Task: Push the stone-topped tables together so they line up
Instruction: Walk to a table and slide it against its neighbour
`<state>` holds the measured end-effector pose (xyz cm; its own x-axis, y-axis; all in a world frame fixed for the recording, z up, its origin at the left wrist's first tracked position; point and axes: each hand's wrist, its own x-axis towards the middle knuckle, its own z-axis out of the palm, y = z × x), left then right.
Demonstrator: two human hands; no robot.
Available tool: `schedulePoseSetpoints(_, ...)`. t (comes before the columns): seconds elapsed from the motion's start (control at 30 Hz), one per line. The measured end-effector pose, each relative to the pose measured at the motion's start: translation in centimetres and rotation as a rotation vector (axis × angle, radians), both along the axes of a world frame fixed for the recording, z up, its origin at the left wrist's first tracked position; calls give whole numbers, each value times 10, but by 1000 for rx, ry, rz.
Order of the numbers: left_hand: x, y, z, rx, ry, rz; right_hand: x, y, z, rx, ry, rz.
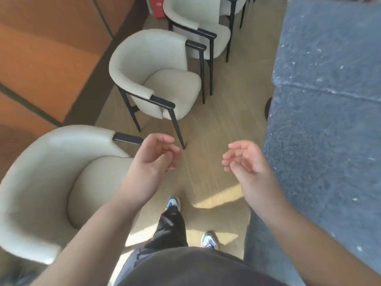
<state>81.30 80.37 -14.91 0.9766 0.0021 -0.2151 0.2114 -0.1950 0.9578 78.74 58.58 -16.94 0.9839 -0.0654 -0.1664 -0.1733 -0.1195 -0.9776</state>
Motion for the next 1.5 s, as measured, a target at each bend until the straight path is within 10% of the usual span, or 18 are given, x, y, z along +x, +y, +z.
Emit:
schedulePoseSetpoints(0.57, 275, -49, 9, -48, -19, -519, 157, 13, 0, 30, -18, -644)
schedulePoseSetpoints(1.5, 563, -386, -20, -80, 296, -1035, 375, -242, -29, 105, 2, -1177)
